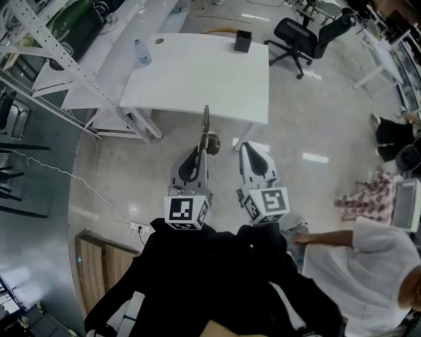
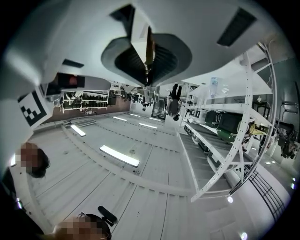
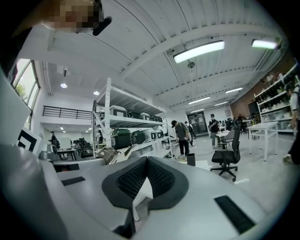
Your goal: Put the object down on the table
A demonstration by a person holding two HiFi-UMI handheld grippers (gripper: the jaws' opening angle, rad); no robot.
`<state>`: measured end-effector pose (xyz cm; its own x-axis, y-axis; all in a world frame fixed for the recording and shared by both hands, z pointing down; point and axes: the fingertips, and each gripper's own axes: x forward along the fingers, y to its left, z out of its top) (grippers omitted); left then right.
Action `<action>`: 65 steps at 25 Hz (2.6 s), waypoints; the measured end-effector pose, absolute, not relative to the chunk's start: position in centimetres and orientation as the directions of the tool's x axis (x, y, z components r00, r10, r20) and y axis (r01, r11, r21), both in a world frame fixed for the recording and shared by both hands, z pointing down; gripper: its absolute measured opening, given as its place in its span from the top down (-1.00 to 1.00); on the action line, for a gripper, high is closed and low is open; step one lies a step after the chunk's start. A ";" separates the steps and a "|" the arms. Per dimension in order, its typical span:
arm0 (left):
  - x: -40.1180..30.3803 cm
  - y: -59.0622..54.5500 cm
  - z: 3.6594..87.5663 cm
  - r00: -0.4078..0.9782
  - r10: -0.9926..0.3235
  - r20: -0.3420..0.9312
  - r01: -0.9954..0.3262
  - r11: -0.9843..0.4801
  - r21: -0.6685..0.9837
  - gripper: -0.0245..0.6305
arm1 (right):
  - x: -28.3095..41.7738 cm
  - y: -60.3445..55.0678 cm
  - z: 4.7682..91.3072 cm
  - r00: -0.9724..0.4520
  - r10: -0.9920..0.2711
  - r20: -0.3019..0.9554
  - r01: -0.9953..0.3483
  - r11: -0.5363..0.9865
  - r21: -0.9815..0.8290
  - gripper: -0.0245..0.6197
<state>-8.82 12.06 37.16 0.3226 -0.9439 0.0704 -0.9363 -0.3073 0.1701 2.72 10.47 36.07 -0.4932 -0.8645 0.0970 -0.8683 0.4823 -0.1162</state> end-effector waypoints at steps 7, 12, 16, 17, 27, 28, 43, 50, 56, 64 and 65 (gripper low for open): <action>-10.0 3.4 37.5 0.370 -0.923 0.102 -0.922 -0.352 0.161 0.81 | 1.0 2.1 36.4 -0.462 -0.878 0.124 -0.885 0.446 -0.133 0.92; -10.2 -0.6 36.9 0.389 -0.917 0.085 -0.912 -0.370 0.179 0.81 | 0.4 -1.9 36.7 -0.432 -0.893 0.128 -0.899 0.415 -0.141 0.92; -10.7 -3.1 37.3 0.392 -0.916 0.090 -0.911 -0.373 0.176 0.81 | 0.4 -4.1 37.0 -0.414 -0.900 0.138 -0.907 0.396 -0.143 0.92; -10.8 -3.6 37.4 0.391 -0.915 0.094 -0.912 -0.372 0.176 0.81 | 0.5 -4.6 37.1 -0.410 -0.900 0.145 -0.909 0.391 -0.145 0.92; -9.7 -7.6 40.1 0.353 -0.922 0.159 -0.932 -0.333 0.141 0.81 | 2.0 -9.0 39.6 -0.455 -0.875 0.167 -0.886 0.425 -0.188 0.92; -9.6 -8.1 40.4 0.348 -0.922 0.167 -0.935 -0.331 0.126 0.81 | 2.2 -9.6 39.7 -0.462 -0.871 0.167 -0.882 0.433 -0.185 0.92; -5.3 -13.9 42.9 0.286 -0.922 0.263 -0.957 -0.287 0.036 0.81 | 7.5 -15.3 42.4 -0.493 -0.847 0.199 -0.865 0.453 -0.215 0.92; -4.7 -16.1 44.4 0.293 -0.905 0.309 -0.949 -0.314 -0.019 0.81 | 7.9 -16.6 43.7 -0.498 -0.833 0.240 -0.864 0.452 -0.224 0.92; -4.8 -18.0 46.2 0.307 -0.881 0.359 -0.933 -0.353 -0.068 0.81 | 8.0 -17.3 45.2 -0.495 -0.834 0.243 -0.867 0.454 -0.208 0.92; -4.7 -20.3 50.7 0.316 -0.835 0.450 -0.898 -0.416 -0.141 0.81 | 7.6 -17.8 47.5 -0.469 -0.830 0.301 -0.881 0.416 -0.224 0.92; -4.7 -20.5 51.2 0.316 -0.831 0.457 -0.895 -0.422 -0.148 0.81 | 7.4 -17.8 47.5 -0.471 -0.827 0.306 -0.879 0.412 -0.239 0.92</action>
<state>-4.70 -20.54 51.19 0.3165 -0.8314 0.4568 -0.8945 -0.4218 -0.1480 7.37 -17.79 47.55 -0.4706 -0.8274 0.3064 -0.8794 0.4115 -0.2393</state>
